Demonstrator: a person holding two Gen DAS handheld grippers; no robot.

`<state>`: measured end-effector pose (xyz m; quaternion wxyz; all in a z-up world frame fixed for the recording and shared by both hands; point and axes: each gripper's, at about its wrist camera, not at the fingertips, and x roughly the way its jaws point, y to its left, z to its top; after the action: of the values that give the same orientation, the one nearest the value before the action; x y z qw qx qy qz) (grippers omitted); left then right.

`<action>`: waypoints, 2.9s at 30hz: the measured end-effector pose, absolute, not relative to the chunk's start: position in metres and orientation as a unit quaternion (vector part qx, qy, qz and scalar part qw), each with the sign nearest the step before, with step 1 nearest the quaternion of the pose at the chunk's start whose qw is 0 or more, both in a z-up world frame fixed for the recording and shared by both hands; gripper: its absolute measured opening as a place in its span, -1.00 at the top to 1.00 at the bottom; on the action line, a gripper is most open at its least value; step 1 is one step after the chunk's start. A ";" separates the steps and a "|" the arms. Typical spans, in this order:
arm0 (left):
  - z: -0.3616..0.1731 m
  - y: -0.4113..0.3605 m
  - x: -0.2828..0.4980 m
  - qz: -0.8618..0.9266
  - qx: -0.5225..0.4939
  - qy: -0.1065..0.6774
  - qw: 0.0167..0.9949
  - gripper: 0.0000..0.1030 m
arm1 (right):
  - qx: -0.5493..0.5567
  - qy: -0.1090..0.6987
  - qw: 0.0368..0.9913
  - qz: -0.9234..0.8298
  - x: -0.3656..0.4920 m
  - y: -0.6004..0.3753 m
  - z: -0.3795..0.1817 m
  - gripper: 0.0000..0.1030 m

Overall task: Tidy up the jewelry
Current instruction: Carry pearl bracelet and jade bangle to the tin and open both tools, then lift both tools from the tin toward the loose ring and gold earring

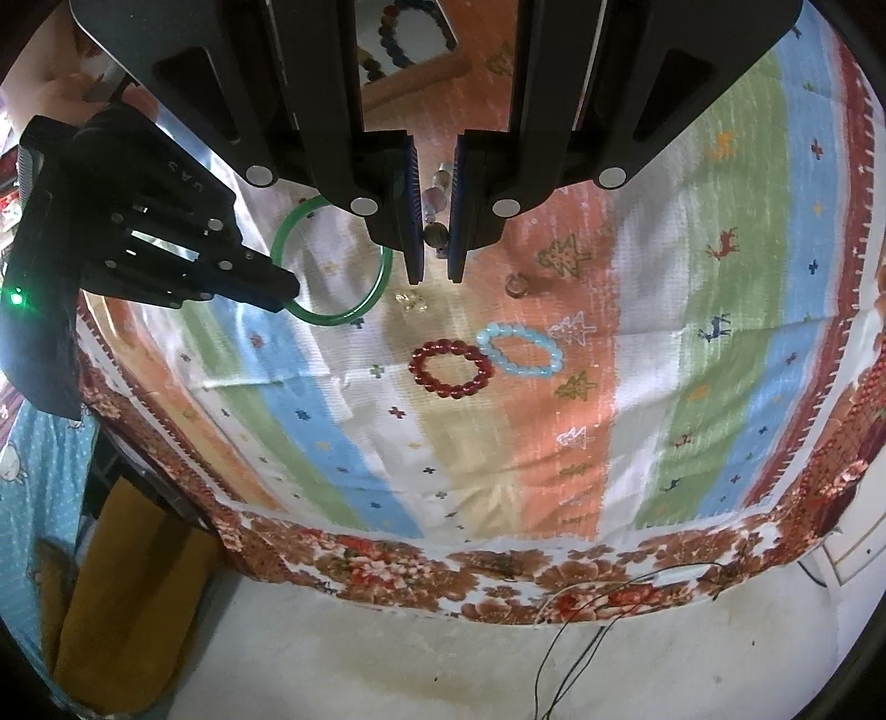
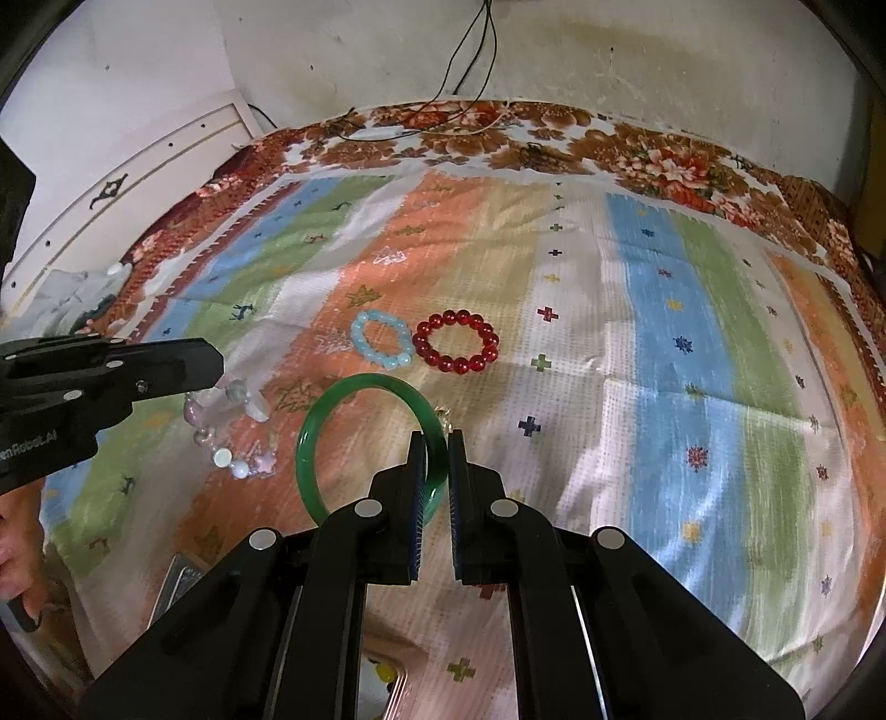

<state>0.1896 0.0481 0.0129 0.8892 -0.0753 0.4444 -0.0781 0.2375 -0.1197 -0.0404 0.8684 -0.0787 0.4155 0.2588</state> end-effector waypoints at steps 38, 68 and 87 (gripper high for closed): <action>0.035 0.030 0.107 -0.108 -0.093 0.405 0.903 0.84 | -0.059 0.403 0.869 0.279 0.169 -0.147 -0.024 0.84; 0.013 0.061 0.112 -0.038 -0.125 0.441 0.888 0.16 | -0.050 0.448 0.850 0.274 0.170 -0.155 -0.044 0.06; -0.008 0.072 0.166 -0.020 -0.113 0.471 0.875 -0.12 | -0.071 0.454 0.848 0.266 0.207 -0.138 -0.054 -0.17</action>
<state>0.1657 0.0723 -0.0084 0.8748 -0.1132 0.4706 -0.0200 0.2071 -0.1384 -0.0539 0.8475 -0.0712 0.4536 0.2662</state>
